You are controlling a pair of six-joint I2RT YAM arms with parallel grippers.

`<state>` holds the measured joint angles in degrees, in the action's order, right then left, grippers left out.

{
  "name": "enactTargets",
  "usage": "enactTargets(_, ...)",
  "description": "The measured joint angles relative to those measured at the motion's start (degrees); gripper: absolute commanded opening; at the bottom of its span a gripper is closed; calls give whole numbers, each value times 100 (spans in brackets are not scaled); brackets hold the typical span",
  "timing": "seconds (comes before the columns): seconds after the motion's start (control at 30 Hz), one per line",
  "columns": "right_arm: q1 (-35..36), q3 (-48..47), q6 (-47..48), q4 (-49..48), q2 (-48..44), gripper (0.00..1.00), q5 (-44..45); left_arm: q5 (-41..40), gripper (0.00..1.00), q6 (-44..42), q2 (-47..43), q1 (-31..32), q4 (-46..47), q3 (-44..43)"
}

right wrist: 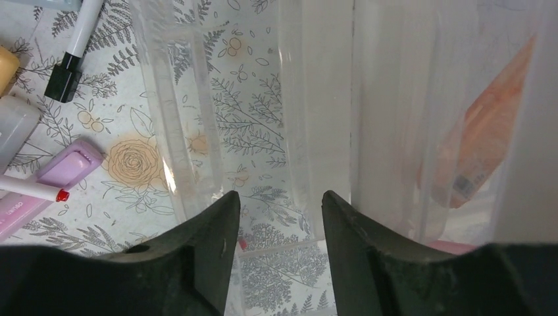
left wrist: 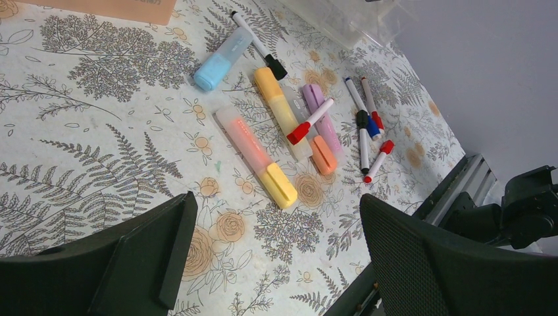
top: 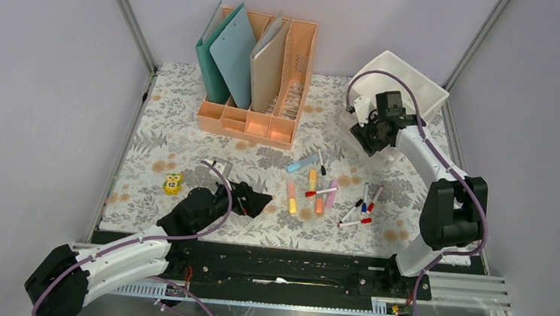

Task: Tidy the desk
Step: Open the drawer in the storage box.

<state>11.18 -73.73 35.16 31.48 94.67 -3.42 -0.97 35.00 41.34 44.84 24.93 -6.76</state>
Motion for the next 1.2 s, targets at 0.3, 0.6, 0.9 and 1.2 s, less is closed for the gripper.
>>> enactTargets(0.3, 0, -46, -7, 22, -22, 63, -195, 70, 99, 2, 81, 0, 22, 0)
enactTargets(0.6, -11, -164, -221, 323, -1134, 68, -933, 201, 99, 232, 566, 2, 131, -7)
enactTargets(0.9, -15, 219, -535, 308, -2776, 88, -2894, -680, 99, 490, 1515, 826, -649, -881)
enactTargets(1.2, -136, 1770, -767, 249, -3748, 88, -3801, -2465, 99, 1014, 3158, 1700, -2081, -2675)
